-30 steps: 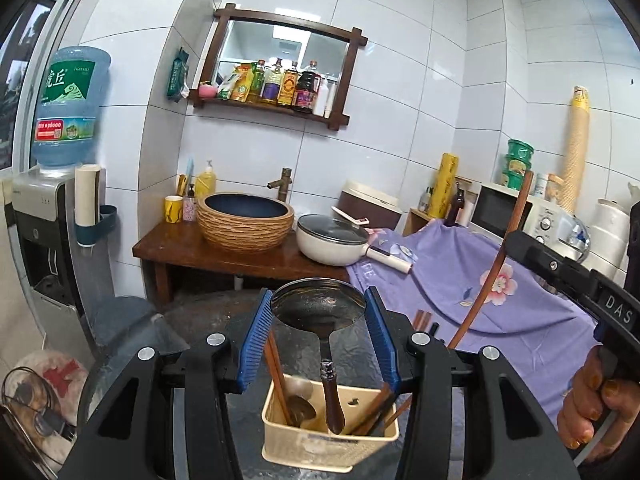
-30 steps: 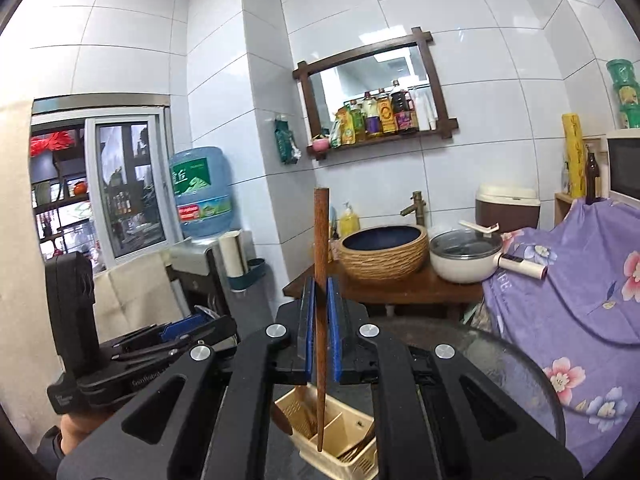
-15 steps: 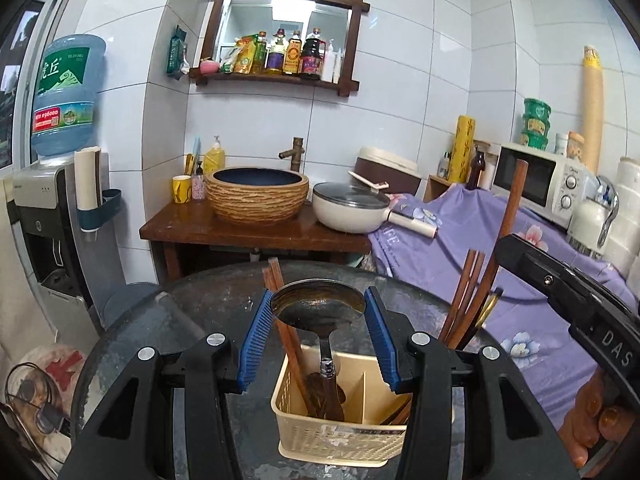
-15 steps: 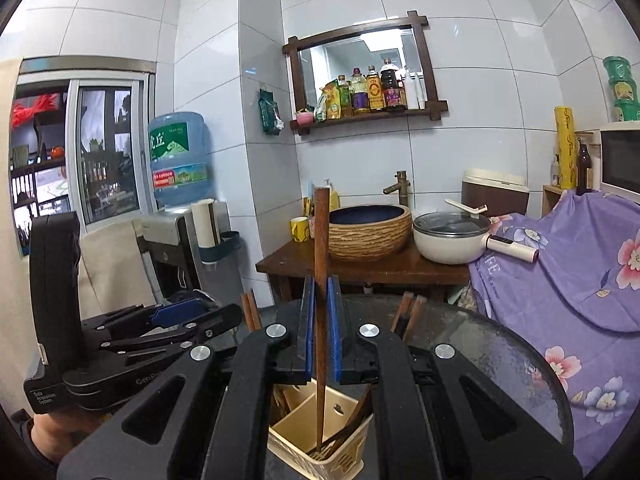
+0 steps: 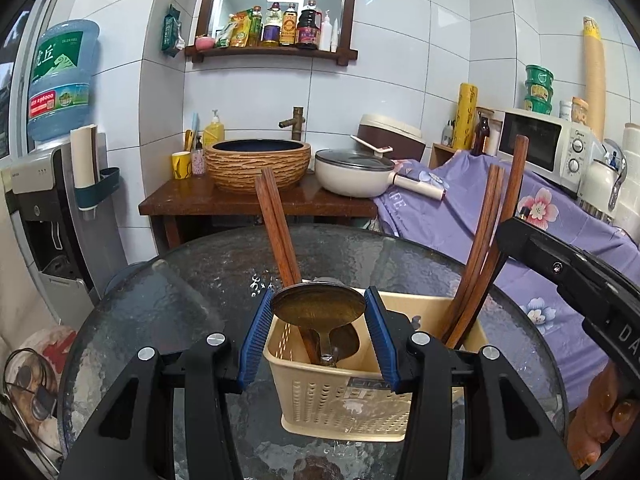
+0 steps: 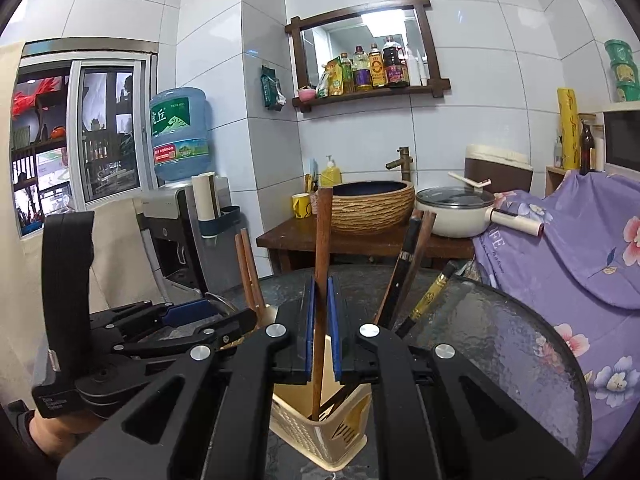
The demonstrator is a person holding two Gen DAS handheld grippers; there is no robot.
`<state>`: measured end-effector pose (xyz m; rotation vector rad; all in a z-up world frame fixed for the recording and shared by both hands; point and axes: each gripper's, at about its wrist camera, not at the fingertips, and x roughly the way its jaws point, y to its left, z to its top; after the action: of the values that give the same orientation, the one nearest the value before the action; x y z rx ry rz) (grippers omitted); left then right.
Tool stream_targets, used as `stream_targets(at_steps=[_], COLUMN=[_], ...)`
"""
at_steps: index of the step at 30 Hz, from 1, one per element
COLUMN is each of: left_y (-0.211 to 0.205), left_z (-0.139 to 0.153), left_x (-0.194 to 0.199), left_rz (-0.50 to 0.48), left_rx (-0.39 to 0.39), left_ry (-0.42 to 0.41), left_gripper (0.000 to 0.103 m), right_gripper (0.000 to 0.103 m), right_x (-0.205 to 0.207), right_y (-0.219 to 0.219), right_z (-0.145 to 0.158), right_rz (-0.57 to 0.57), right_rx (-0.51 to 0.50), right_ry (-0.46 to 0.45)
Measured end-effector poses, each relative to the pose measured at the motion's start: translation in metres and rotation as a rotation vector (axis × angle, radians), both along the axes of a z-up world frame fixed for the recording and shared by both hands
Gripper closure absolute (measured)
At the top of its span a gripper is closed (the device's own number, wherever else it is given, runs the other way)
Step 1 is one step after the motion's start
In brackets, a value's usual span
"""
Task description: Organize utensils
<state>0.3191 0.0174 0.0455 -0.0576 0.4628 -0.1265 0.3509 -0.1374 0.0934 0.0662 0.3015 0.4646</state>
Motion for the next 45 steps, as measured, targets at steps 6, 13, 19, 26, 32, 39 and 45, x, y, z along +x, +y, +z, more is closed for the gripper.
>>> stream_targets(at_steps=[6, 13, 19, 26, 32, 39, 45], left_y=[0.000, -0.007, -0.005, -0.012, 0.001, 0.010, 0.010], left_z=[-0.008, -0.014, -0.012, 0.007, 0.006, -0.017, -0.041], left_x=[0.003, 0.002, -0.001, -0.039, -0.077, -0.124, -0.175], left_rz=[-0.010, -0.012, -0.015, -0.017, 0.023, 0.046, 0.116], left_rx=[0.006, 0.048, 0.044, 0.101, 0.099, 0.042, 0.054], left_ry=[0.023, 0.022, 0.016, -0.152, -0.222, -0.205, -0.181], left_gripper=[0.057, 0.057, 0.057, 0.031, 0.008, 0.006, 0.006], right_gripper=[0.096, 0.096, 0.095, 0.042, 0.026, 0.006, 0.006], right_x=[-0.001, -0.004, -0.006, -0.027, -0.050, -0.090, -0.146], right_y=[-0.004, -0.004, -0.007, -0.014, -0.033, -0.057, -0.055], right_z=[0.000, 0.001, 0.000, 0.011, 0.021, -0.001, -0.048], right_rz=[-0.010, -0.017, -0.005, -0.007, -0.038, -0.047, -0.067], right_rx=[0.002, -0.013, -0.001, -0.011, -0.001, 0.039, 0.008], right_ry=[0.002, -0.009, -0.005, -0.107, -0.134, -0.056, -0.037])
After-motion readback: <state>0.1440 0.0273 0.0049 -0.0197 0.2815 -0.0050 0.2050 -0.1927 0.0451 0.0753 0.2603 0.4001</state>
